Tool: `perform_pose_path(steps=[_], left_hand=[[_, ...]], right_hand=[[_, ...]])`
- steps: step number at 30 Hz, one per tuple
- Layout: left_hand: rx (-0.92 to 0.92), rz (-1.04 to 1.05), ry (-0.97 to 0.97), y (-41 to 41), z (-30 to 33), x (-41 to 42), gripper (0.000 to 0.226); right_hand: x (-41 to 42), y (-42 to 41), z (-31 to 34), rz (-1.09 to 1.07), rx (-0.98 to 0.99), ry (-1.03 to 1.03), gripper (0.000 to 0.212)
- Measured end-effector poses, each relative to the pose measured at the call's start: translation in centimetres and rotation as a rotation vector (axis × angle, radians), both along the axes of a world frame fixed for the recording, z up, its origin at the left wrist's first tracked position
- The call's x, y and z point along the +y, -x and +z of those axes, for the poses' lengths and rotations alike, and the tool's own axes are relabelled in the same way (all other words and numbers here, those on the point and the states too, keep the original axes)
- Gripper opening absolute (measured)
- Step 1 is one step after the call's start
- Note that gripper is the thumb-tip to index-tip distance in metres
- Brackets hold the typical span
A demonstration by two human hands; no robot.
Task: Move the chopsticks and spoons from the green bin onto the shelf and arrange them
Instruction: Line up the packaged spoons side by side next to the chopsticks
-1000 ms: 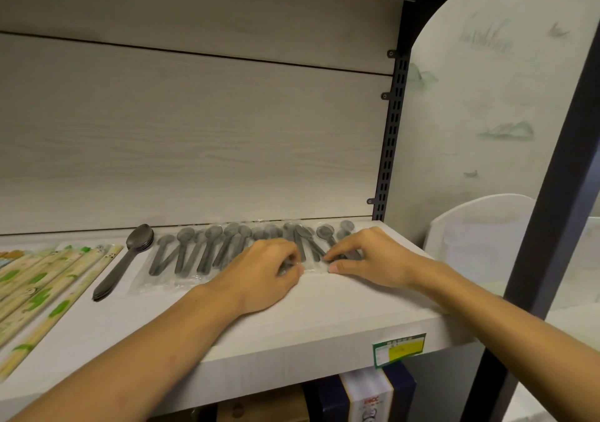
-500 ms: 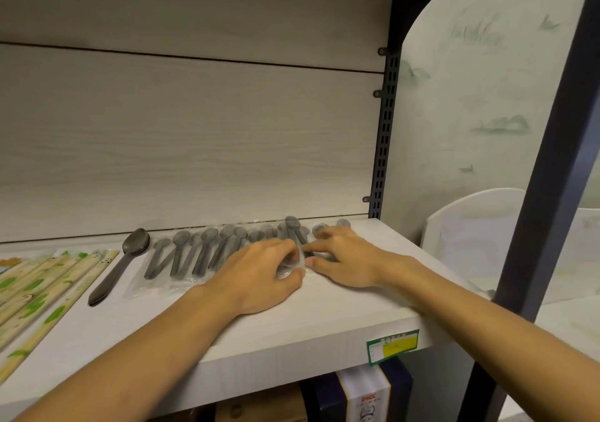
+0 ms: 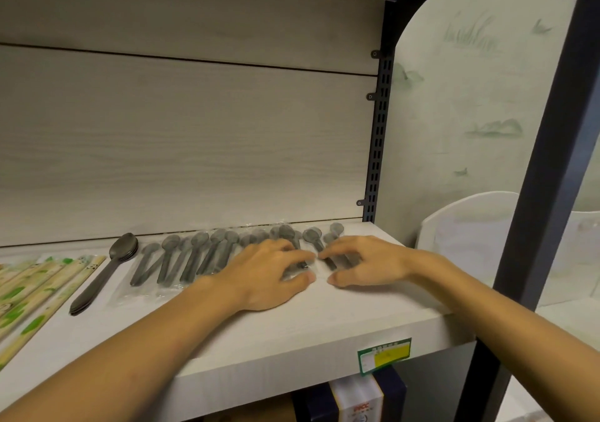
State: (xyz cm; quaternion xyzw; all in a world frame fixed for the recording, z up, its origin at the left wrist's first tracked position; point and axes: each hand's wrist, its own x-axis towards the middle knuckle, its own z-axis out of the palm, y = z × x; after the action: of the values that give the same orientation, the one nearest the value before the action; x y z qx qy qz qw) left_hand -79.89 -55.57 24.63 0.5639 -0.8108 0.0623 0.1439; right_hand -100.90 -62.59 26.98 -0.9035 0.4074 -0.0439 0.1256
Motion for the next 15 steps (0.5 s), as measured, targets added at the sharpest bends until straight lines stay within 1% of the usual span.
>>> perform_pose_path(steps=[3, 5, 8, 11, 13, 15], left_hand=[[0.078, -0.021, 0.017, -0.1, -0.3, -0.6, 0.045], [0.129, -0.033, 0.025, -0.3, -0.5, -0.6, 0.044], [0.208, -0.051, 0.045, -0.2, -0.6, -0.5, 0.03], [0.296, -0.039, 0.064, -0.1, -0.4, -0.4, 0.023], [0.345, -0.03, 0.075, -0.1, -0.4, -0.5, 0.019], [0.361, -0.028, 0.081, 0.0, -0.4, -0.7, 0.018]], right_hand=[[-0.5, 0.0, -0.1, 0.028, -0.005, -0.006, 0.057], [-0.8, -0.2, -0.5, 0.061, -0.011, 0.043, 0.057], [-0.8, -0.7, -1.4, 0.112, -0.158, 0.12, 0.056], [-1.5, -1.0, -2.2, 0.065, -0.237, 0.134, 0.053], [-1.6, -1.2, -2.3, 0.098, -0.22, 0.132, 0.043], [-1.6, -1.4, -2.5, 0.149, -0.167, 0.125, 0.047]])
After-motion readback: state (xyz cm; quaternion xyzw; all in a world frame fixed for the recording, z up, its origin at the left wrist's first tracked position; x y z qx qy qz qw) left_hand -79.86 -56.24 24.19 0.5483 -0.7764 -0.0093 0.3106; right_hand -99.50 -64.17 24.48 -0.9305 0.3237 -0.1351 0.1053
